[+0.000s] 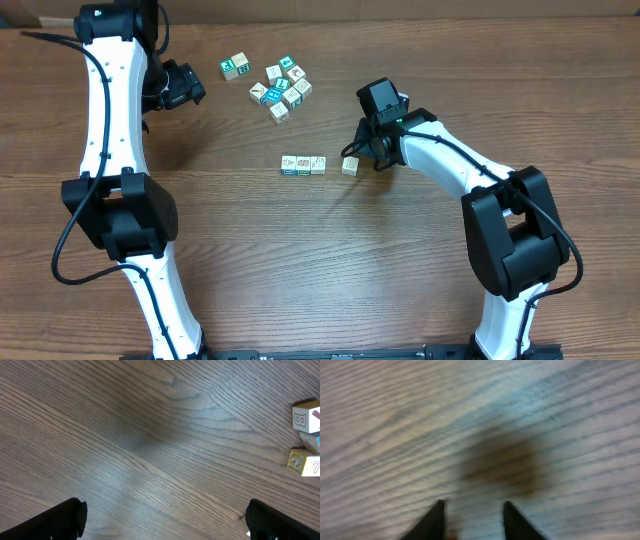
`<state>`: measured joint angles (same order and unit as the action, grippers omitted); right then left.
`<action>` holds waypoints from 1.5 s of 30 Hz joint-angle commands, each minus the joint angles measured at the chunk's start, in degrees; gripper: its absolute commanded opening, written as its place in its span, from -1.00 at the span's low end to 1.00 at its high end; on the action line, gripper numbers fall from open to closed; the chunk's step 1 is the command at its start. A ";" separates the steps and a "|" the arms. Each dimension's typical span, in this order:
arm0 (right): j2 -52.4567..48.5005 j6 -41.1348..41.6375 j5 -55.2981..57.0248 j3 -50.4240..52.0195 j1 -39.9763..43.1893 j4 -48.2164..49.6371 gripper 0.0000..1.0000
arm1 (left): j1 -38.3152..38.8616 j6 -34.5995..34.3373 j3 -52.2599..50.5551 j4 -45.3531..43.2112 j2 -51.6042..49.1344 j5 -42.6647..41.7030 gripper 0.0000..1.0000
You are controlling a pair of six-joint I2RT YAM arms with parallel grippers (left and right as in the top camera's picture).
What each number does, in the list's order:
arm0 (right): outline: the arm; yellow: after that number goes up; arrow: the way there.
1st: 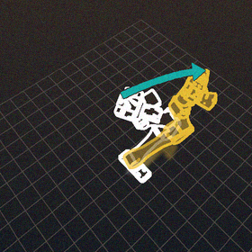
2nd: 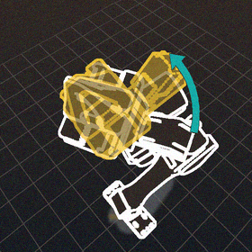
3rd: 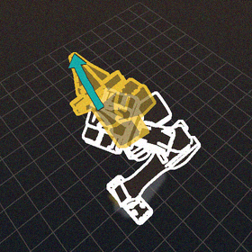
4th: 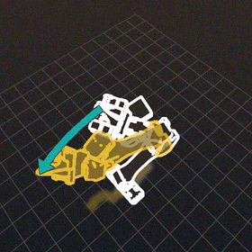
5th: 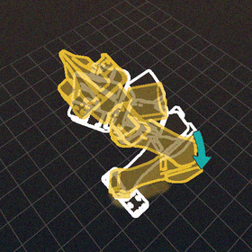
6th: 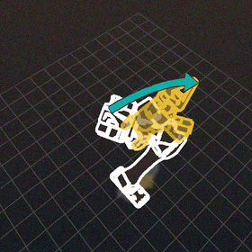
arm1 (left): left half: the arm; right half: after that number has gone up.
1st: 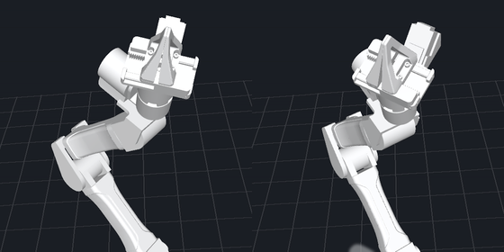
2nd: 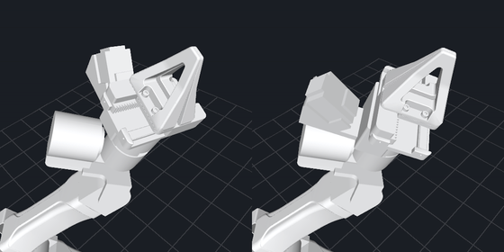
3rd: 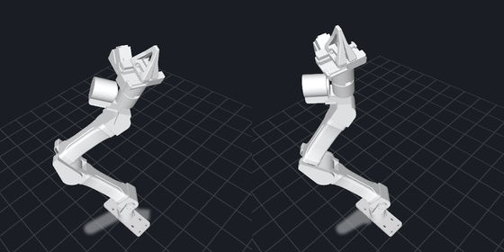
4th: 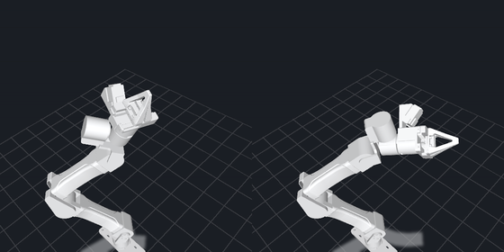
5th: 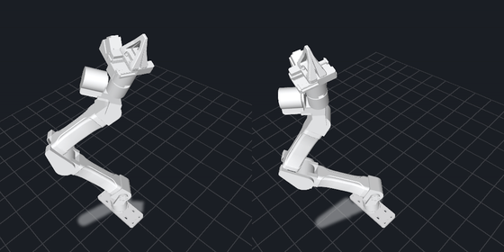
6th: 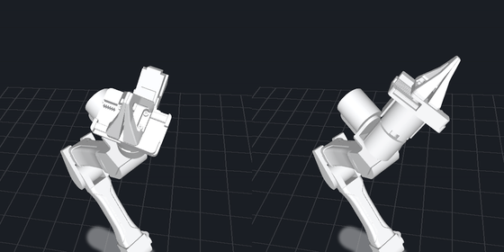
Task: Form a horizontal line
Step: 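Lower the L block beside the elephant block and open the right gripper, then push the L block left against the elephant block with the right gripper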
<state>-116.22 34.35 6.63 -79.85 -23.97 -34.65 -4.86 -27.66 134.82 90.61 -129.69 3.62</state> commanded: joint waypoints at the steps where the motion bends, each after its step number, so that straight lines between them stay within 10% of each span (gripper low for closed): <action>1: 0.17 1.51 0.85 0.20 -0.02 -1.55 -0.65 | 0.37 -0.20 0.22 -0.04 0.04 -0.09 0.99; 4: 0.17 2.54 0.68 0.20 -0.07 -4.59 -0.93 | 0.37 -0.20 0.22 -0.04 0.04 -0.09 0.99; 45: 0.17 -1.79 -9.66 0.42 -0.07 -7.13 -0.93 | 0.37 -0.20 0.22 -0.04 0.04 -0.09 0.99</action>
<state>-116.22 33.06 -7.66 -79.85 -24.03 -41.82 -4.86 -27.68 134.82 90.61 -129.69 3.62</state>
